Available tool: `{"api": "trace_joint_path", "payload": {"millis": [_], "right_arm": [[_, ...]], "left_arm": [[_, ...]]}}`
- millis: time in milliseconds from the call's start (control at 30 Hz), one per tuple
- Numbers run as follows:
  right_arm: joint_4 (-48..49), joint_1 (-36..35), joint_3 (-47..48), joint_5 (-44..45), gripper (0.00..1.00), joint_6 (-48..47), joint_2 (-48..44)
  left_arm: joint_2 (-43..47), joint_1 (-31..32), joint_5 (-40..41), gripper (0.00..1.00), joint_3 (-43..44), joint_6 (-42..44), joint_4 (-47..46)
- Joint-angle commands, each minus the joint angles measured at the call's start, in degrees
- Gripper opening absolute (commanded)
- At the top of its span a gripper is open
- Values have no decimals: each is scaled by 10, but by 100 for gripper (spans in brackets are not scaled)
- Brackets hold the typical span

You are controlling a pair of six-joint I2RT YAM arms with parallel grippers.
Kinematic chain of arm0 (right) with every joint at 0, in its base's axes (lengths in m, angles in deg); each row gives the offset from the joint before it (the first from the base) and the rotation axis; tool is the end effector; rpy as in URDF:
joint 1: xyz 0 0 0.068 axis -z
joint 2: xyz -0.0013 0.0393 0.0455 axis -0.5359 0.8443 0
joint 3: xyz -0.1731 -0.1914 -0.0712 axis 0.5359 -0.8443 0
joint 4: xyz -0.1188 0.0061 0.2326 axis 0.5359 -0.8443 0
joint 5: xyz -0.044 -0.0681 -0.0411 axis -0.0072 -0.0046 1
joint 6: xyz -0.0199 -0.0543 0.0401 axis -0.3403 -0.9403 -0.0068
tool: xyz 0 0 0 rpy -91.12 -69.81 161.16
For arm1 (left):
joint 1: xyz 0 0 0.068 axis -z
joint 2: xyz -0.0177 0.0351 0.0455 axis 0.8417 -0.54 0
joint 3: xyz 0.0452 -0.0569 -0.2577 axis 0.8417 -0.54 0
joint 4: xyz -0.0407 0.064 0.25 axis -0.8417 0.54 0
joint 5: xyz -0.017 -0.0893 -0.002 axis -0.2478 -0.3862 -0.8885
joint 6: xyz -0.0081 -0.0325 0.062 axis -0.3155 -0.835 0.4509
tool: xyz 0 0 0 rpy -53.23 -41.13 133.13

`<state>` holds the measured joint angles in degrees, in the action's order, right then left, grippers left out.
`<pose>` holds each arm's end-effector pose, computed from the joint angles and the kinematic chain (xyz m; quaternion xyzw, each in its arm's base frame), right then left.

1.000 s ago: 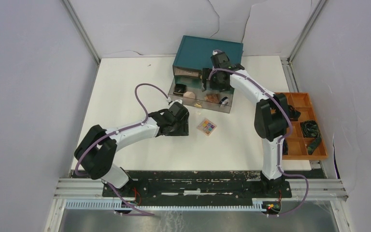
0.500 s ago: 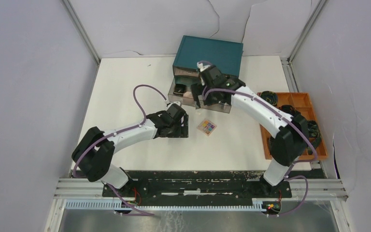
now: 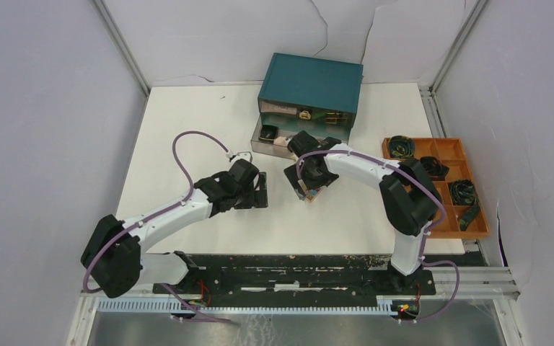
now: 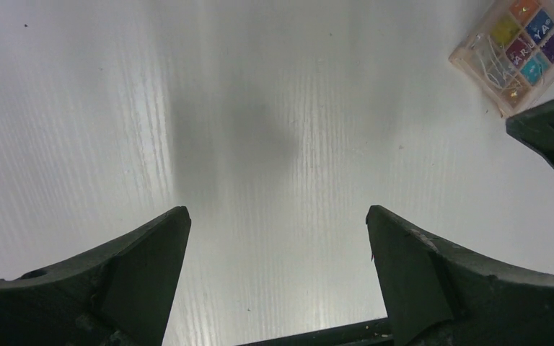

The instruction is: Organize the makeup

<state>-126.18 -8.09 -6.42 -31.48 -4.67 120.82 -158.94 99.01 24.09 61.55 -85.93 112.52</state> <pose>0.2844 0.2346 0.1746 -0.2082 0.9653 0.0218 0.1561 0.2056 -0.1653 0.1892 -0.0016 0.9534 -0.0934 0.2870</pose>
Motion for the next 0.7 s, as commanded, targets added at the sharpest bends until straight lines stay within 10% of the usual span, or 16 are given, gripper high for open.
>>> {"api": "trace_joint_path", "payload": {"millis": [0, 667], "right_arm": [[-2, -1, 46, -3, 100, -87, 42], [43, 13, 46, -67, 100, -156, 95]], "left_arm": [[39, -3, 24, 99, -19, -30, 15], [54, -5, 28, 99, -43, -58, 11]]}}
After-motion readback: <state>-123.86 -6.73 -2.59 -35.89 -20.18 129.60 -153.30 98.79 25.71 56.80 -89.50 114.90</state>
